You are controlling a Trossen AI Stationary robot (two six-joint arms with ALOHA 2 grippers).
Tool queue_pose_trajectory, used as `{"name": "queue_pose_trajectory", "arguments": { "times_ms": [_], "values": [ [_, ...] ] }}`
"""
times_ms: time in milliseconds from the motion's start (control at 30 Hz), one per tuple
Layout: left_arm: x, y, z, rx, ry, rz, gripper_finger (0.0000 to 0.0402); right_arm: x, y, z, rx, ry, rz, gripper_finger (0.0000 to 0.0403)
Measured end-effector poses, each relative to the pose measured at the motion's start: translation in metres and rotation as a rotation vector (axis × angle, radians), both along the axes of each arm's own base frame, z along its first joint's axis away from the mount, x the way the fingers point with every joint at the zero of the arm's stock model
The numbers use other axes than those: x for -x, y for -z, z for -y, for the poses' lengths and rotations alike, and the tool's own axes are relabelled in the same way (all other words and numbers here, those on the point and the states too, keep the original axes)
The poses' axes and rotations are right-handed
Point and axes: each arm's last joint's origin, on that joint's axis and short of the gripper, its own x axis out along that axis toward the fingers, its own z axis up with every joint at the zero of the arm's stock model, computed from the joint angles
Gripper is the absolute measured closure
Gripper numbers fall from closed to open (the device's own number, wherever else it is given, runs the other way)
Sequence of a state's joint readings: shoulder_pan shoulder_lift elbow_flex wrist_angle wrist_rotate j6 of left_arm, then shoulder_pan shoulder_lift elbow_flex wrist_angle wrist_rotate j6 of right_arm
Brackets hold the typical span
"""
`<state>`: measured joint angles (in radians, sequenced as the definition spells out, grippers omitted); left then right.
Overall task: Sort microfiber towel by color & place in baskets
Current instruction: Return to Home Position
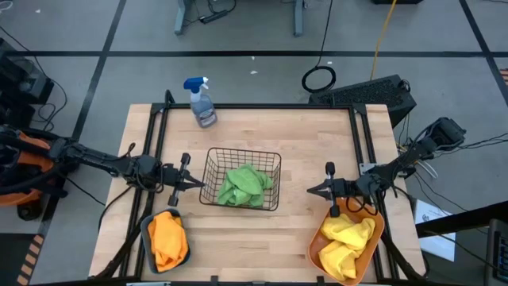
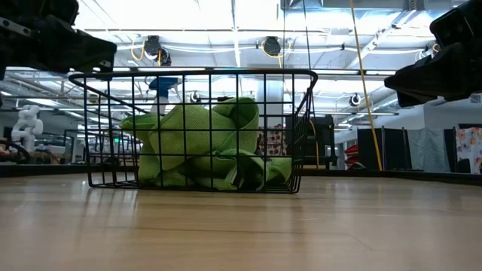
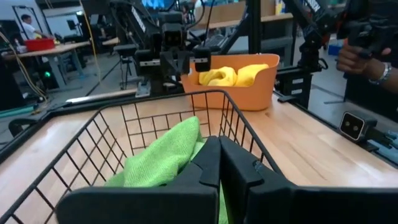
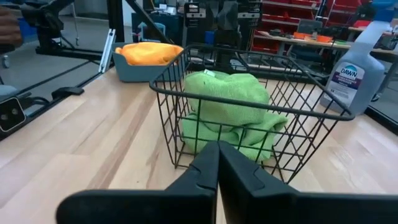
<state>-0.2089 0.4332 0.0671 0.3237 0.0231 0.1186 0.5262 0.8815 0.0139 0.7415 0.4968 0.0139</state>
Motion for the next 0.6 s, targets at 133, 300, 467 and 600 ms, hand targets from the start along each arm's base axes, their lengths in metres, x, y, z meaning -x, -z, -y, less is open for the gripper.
{"name": "queue_pose_trajectory", "arguments": {
  "times_ms": [133, 300, 467, 600],
  "values": [
    [0.006, 0.006, -0.001, 0.012, 0.001, 0.018, 0.0398, 0.000, -0.001, 0.001, 0.000, 0.014, 0.005, 0.0403],
    [0.010, 0.009, -0.002, 0.008, -0.002, -0.005, 0.0398, 0.001, -0.002, 0.003, 0.007, 0.069, 0.012, 0.0403],
    [0.014, 0.009, -0.004, 0.023, -0.024, -0.004, 0.0398, 0.002, -0.002, 0.003, 0.027, 0.081, 0.014, 0.0403],
    [0.018, 0.011, -0.005, 0.028, -0.053, -0.023, 0.0398, 0.003, -0.002, 0.004, 0.056, 0.079, 0.002, 0.0403]
  ]
}}
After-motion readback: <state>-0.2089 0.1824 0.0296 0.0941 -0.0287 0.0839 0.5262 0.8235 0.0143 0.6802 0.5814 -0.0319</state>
